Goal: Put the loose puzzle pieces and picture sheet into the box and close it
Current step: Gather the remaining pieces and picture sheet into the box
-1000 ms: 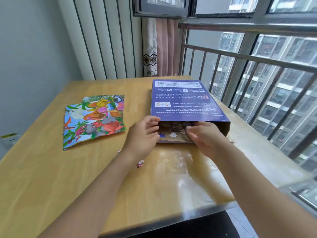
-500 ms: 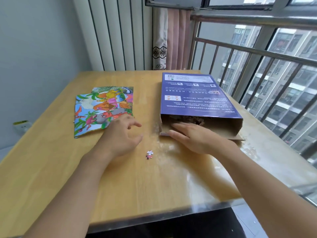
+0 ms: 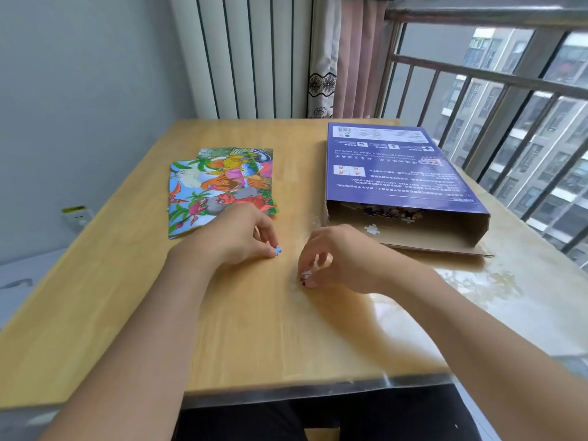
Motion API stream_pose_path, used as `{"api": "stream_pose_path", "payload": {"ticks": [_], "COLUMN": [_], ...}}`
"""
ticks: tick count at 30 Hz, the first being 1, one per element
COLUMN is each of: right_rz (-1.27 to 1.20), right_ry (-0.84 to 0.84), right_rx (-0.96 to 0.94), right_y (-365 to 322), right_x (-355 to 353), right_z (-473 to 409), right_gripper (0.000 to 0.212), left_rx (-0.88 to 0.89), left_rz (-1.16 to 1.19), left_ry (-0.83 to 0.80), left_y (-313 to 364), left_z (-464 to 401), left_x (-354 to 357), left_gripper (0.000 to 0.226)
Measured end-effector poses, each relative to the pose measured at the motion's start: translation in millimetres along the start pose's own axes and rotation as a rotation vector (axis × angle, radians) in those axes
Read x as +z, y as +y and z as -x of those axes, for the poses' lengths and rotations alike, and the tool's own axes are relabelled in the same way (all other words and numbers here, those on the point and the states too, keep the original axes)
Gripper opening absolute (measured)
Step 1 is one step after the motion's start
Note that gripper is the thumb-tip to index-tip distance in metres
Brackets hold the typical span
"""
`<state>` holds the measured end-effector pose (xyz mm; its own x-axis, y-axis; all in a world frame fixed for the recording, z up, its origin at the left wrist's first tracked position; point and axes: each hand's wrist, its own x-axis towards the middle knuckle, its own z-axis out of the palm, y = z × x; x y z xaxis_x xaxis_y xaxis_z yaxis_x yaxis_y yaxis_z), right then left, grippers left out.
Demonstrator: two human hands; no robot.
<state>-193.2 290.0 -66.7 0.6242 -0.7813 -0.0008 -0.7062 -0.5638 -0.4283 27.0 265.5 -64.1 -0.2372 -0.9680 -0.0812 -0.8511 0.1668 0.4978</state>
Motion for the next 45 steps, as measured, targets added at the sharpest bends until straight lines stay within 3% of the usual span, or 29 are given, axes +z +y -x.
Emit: {"api": "stream_pose_path", "payload": {"ticks": [8, 14, 17, 21, 24, 27, 29, 31, 34, 36, 42, 45], "right_rz": [0.036, 0.038, 0.050, 0.001, -0.019, -0.075, -0.076, -0.066, -0.096, -0.164, -0.692, -0.937], "right_ry": [-0.167, 0.142, 0.175, 0.192, 0.167, 0.057, 0.029, 0.056, 0.189, 0.234, 0.229, 0.374], "right_rx": [0.042, -0.103, -0.138, -0.152, -0.175, -0.178, -0.194, -0.210, -0.272, -0.292, -0.080, 0.081], "right_y": [-9, -4, 0, -1, -3, -7, -8, -7, -10, -11, -15, -8], "right_x": [-14, 19, 25, 28, 32, 32, 33, 35, 41, 45, 28, 12], "right_z": [-14, 24, 27, 41, 70, 103, 119, 126, 133, 137, 136, 120], "right_gripper": [0.014, 0.013, 0.012, 0.014, 0.033, 0.070, 0.078, 0.067, 0.028, 0.013, 0.009, 0.012], "left_rx": [0.066, 0.214, 0.284, 0.342, 0.363, 0.400, 0.445, 0.493, 0.544, 0.526, 0.356, 0.244], "left_rz": [-0.013, 0.008, -0.053, -0.032, 0.039, 0.048, 0.039, 0.025, 0.063, 0.163, 0.484, 0.658], "left_ry": [-0.034, 0.120, 0.167, 0.148, 0.124, 0.047, 0.016, 0.021, 0.068, 0.081, -0.063, 0.077], "left_y": [7, -2, 6, 7, 10, 12, 12, 15, 20, 25, 43, 66], "left_z": [3, 34, 44, 60, 90, 120, 132, 137, 143, 147, 142, 119], "left_x": [-5, 21, 33, 38, 47, 54, 59, 65, 74, 73, 49, 44], "left_gripper": [0.011, 0.010, 0.020, 0.015, 0.023, 0.058, 0.067, 0.060, 0.036, 0.021, 0.006, 0.004]}}
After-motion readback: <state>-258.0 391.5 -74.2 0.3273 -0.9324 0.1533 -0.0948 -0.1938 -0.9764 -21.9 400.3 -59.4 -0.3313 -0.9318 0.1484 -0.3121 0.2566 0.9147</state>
